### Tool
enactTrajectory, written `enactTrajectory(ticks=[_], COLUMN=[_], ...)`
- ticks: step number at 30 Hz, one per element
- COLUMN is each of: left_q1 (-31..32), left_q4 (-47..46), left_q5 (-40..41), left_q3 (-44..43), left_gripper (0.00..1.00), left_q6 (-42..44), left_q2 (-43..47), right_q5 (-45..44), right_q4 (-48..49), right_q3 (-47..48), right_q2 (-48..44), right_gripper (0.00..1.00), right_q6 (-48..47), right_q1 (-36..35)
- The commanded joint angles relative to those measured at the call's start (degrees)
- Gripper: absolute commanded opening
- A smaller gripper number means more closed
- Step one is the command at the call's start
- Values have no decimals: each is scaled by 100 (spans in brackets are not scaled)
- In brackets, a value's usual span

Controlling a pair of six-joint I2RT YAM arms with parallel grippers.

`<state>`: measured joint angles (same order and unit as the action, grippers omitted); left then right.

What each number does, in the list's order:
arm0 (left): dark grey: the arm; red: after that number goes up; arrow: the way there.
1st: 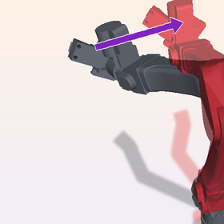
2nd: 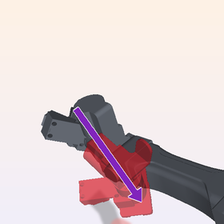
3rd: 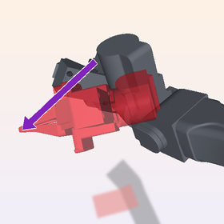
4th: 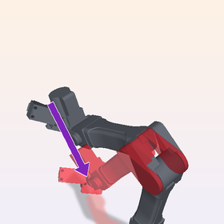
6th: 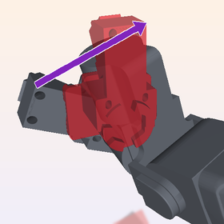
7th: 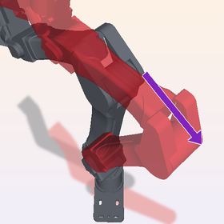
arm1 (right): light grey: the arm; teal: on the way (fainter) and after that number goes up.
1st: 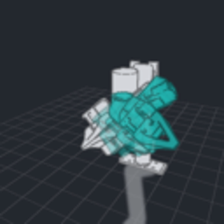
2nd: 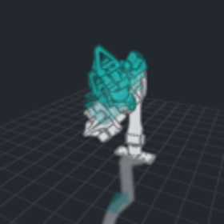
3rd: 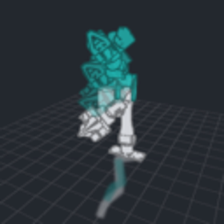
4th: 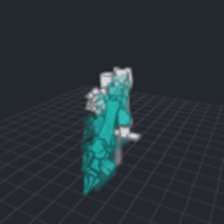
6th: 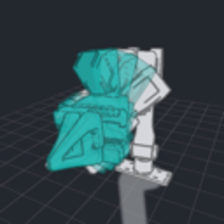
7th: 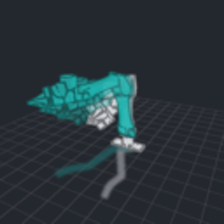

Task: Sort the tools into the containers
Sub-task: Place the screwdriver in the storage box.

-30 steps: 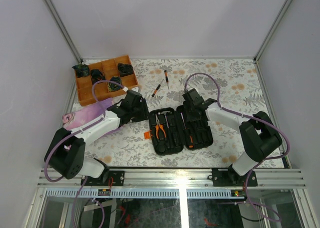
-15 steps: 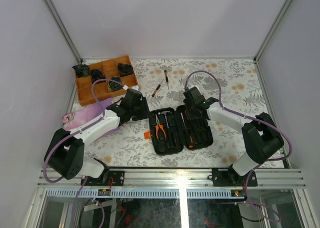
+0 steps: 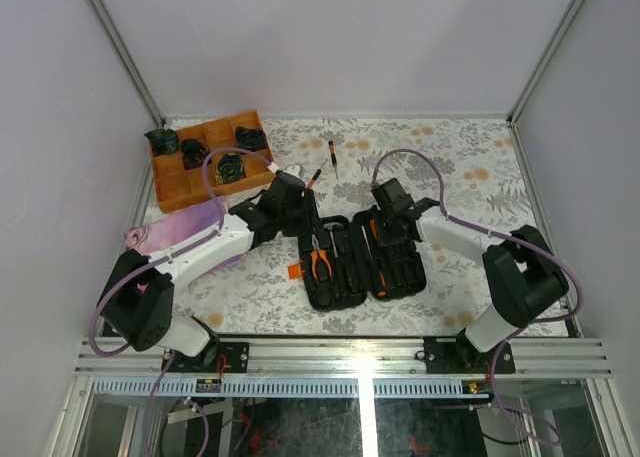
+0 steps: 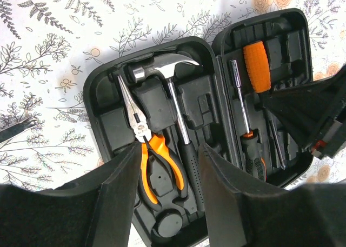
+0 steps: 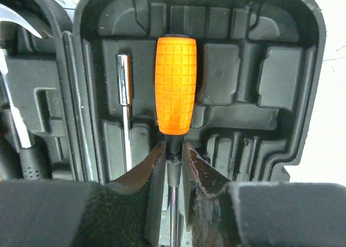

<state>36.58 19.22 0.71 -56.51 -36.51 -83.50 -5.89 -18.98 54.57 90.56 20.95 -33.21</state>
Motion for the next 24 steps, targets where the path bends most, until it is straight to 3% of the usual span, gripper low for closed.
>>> enactTrajectory(ticks=[1, 14, 24], left_q1=[16, 49, 59], left_q4=[-59, -109, -86], left_q5=[141, 91, 104], left_q3=[41, 44, -54], left_gripper=[45, 45, 46], left_q6=[-66, -75, -24], left_q2=[36, -21, -105], right_q5=[157, -127, -186], right_q4=[18, 447, 433], right_q3=[208, 170, 130], right_q2=[318, 746, 351], right_gripper=[23, 11, 25], right_q6=[-46, 163, 134], right_q1=[41, 43, 43])
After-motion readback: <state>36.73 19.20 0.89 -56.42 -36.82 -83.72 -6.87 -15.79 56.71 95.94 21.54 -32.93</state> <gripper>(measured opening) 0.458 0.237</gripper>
